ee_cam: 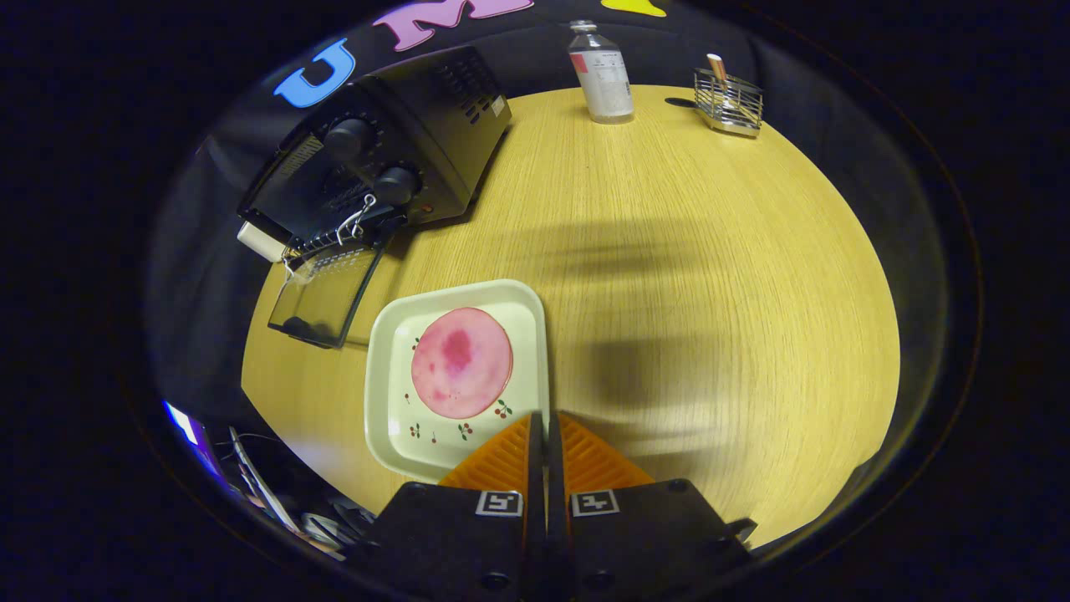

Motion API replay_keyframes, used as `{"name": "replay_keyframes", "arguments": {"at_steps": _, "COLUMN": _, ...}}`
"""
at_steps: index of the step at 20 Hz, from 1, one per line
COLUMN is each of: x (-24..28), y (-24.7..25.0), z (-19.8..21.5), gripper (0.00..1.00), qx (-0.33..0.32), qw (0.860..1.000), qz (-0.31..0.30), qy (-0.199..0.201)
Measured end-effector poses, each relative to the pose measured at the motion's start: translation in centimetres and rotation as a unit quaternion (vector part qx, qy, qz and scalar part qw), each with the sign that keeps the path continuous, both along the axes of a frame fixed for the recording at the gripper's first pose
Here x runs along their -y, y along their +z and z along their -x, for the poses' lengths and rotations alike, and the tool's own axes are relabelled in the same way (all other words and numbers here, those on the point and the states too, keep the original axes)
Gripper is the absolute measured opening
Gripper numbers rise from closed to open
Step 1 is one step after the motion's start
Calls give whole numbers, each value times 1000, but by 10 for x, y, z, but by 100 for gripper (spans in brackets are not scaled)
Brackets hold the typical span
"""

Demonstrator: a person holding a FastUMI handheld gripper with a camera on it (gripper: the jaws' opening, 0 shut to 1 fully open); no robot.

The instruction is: Open the toaster oven, put the food inside, and close the toaster oven door.

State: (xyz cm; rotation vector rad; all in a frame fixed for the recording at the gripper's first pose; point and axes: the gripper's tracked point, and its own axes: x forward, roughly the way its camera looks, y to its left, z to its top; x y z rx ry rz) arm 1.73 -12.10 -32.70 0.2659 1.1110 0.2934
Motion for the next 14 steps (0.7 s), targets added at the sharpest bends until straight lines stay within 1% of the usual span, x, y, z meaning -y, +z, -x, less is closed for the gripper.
{"name": "replay_keyframes", "arguments": {"at_steps": 3, "x": -6, "y": 19, "z": 5, "gripper": 6, "qx": 2, "qw": 999, "qz": -31, "qy": -42}}
{"name": "replay_keyframes", "arguments": {"at_steps": 7, "x": -6, "y": 47, "z": 10, "gripper": 6, "qx": 16, "qw": 995, "qz": -41, "qy": -91}}
{"name": "replay_keyframes", "arguments": {"at_steps": 12, "x": -6, "y": 80, "z": 31, "gripper": 6, "qx": 40, "qw": 992, "qz": -33, "qy": -117}}
{"name": "replay_keyframes", "arguments": {"at_steps": 14, "x": -10, "y": 92, "z": 38, "gripper": 6, "qx": 45, "qw": 989, "qz": -41, "qy": -135}}
